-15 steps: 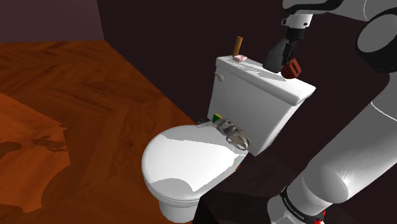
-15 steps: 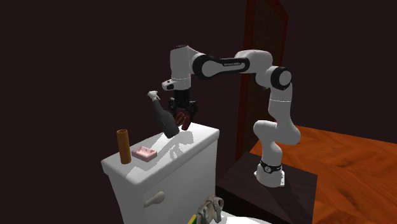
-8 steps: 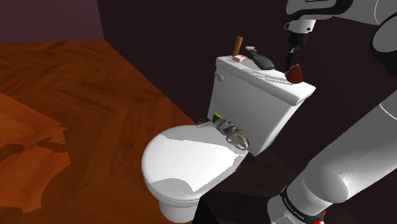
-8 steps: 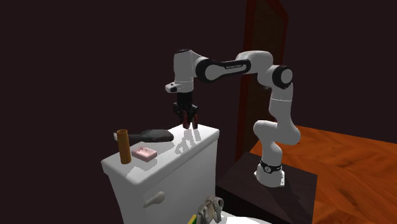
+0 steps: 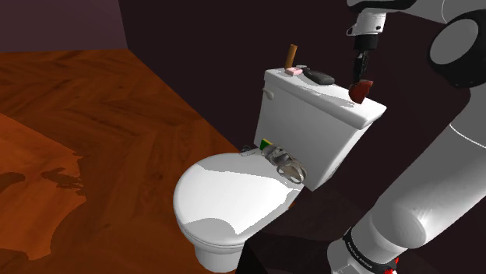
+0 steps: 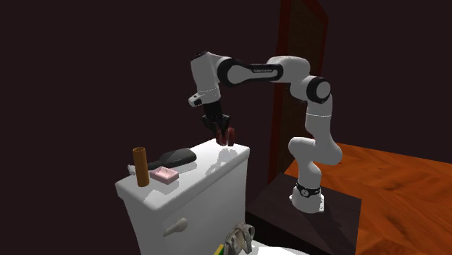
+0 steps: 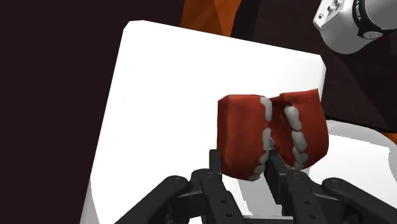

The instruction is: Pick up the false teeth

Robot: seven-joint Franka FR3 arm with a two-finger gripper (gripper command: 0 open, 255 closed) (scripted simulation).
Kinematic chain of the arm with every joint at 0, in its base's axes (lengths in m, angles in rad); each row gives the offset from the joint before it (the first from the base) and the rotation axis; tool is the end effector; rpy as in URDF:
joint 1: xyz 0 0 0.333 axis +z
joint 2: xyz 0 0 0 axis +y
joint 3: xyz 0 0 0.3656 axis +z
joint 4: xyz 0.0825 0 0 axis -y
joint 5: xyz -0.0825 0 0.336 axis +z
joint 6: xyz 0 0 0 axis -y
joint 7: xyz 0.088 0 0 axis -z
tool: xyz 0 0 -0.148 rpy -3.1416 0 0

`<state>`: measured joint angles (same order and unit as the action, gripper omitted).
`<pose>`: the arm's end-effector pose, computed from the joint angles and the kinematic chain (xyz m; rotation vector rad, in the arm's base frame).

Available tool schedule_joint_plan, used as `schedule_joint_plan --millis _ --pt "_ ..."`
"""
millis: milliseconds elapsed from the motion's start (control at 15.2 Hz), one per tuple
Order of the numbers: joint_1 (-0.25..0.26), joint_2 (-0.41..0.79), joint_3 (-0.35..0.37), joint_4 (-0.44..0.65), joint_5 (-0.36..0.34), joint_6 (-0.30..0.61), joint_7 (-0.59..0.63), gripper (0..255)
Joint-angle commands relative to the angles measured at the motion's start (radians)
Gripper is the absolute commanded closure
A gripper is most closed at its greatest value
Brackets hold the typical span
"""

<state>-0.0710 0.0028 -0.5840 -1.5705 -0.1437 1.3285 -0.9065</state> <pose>0.3579 -0.3041 0.6171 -3.0230 -0.3552 0.4214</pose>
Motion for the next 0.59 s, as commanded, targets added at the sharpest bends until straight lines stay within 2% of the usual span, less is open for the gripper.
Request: schedule_joint_plan --millis 0,528 --pt "-0.002 0.014 -0.002 0.045 0.005 -0.036 -0.01 255" --pt "-0.017 0.069 -0.013 0.215 0.026 -0.156 -0.048 255"
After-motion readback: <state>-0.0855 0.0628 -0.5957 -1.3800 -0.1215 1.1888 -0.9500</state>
